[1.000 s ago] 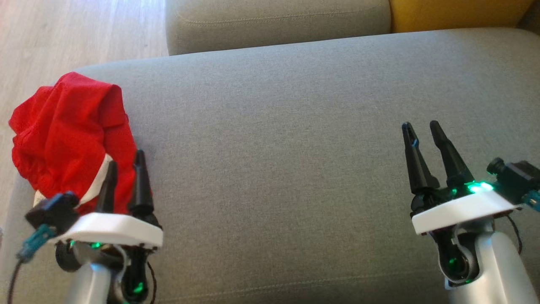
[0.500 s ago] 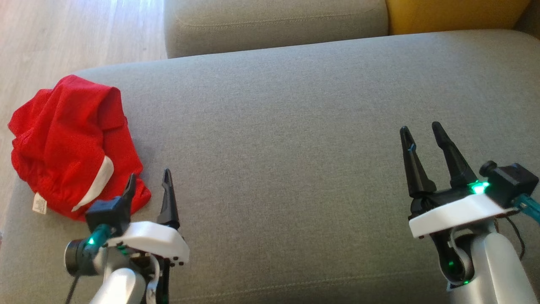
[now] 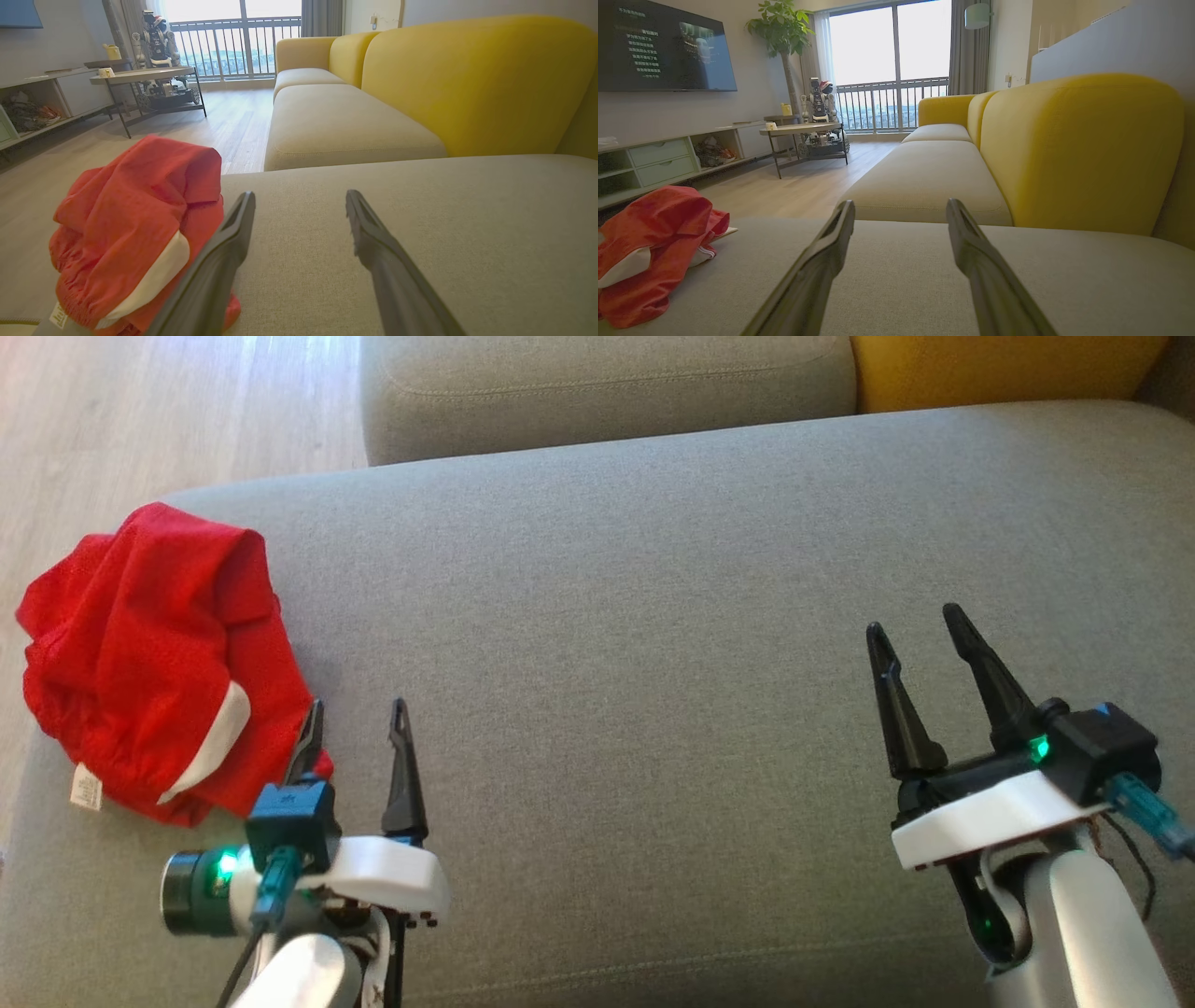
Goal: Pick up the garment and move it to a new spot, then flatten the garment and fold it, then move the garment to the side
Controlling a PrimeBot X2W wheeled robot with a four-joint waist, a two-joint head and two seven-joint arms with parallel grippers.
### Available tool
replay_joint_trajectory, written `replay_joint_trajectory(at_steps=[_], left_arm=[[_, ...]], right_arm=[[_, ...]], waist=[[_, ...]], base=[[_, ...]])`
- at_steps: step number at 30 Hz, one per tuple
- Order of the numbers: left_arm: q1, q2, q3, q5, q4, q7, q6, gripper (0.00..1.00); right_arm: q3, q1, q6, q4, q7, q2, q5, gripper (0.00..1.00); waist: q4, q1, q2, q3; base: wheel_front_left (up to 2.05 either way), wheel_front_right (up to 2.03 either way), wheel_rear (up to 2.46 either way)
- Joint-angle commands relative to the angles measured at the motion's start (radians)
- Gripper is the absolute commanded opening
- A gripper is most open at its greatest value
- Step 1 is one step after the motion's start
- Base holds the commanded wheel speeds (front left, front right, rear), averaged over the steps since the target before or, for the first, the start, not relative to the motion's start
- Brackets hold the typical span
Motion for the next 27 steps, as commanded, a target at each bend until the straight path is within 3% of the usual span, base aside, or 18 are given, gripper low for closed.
replay_joint_trajectory(at_steps=[1,9,19,27], left_arm=[[-0.062,0.024,0.023,0.021,-0.046,-0.013,0.009,1.00],[-0.037,-0.001,0.056,0.025,-0.041,-0.036,-0.029,1.00],[0.031,-0.099,0.199,0.060,0.006,-0.065,-0.226,1.00],[0.043,-0.164,0.263,0.180,0.080,-0.085,-0.322,1.00]], right_arm=[[0.020,-0.034,0.000,-0.038,-0.015,-0.010,-0.022,1.00],[-0.020,-0.031,0.000,0.029,-0.038,-0.011,0.035,1.00],[-0.032,-0.056,0.000,0.102,-0.068,-0.011,0.027,1.00],[-0.023,-0.066,0.000,0.109,-0.087,-0.012,-0.053,1.00]], waist=[[0.001,-0.0001,0.0000,0.000],[0.005,-0.0001,0.0000,-0.002],[0.003,-0.0001,0.0000,-0.007],[0.002,-0.0001,0.0000,-0.013]], base=[[0.00,0.00,0.00],[0.00,0.00,0.00],[0.00,0.00,0.00],[0.00,0.00,0.00]])
